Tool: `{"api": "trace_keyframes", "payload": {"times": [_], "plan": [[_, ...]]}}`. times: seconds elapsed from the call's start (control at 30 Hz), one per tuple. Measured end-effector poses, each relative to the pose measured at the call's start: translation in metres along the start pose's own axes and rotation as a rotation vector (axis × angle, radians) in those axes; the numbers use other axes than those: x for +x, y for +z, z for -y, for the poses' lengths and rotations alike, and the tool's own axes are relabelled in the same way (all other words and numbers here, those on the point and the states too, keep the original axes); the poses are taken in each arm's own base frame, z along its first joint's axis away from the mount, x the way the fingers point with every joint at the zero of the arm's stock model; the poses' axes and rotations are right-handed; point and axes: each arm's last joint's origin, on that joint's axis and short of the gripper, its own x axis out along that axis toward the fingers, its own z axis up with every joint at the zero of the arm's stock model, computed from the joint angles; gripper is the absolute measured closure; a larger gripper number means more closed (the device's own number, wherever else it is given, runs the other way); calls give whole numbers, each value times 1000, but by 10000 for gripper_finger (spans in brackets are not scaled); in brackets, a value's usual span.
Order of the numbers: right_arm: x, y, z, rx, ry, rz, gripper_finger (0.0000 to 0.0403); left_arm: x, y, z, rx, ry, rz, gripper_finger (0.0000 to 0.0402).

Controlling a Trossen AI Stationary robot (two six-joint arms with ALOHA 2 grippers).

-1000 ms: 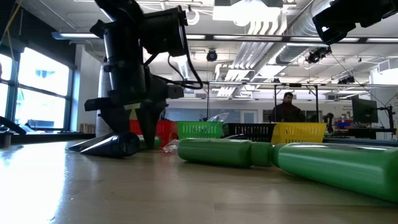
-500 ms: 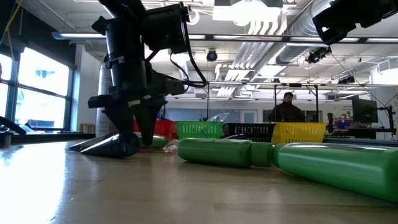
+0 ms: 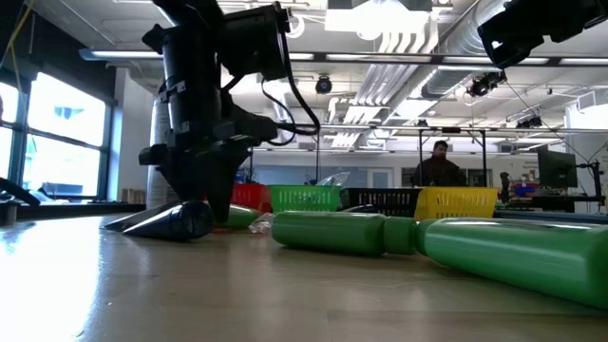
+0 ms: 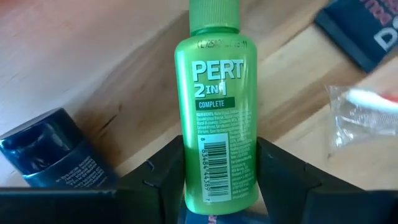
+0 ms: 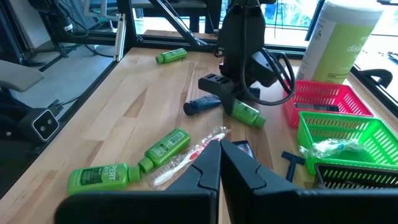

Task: Pick & Place Travel size toiletries
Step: Put the green shampoo into the yellow bin

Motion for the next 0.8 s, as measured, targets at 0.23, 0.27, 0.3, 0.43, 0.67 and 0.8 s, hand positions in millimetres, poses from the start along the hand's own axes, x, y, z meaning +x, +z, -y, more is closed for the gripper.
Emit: {"api": "trace_keyframes", "payload": {"times": [0.23,0.27,0.3,0.43,0.67,0.8], "plan": [[0,0,0,2,1,5,401,-18,11,16,173,-57,34,238],[0,0,0,2,1,5,401,-23,14,19,201,-65,42,238],[0,0,0,2,0,5,401,-27,16,22,227,-71,47,238],[0,0,0,2,1,5,401,-49,24,33,333,-77,61,238],[0,0,-3,9,86,-4,401,-96,40,50,473,-91,141,238],[0,0,-3,8,84,-4,401,-123,51,60,544,-105,261,238]]}}
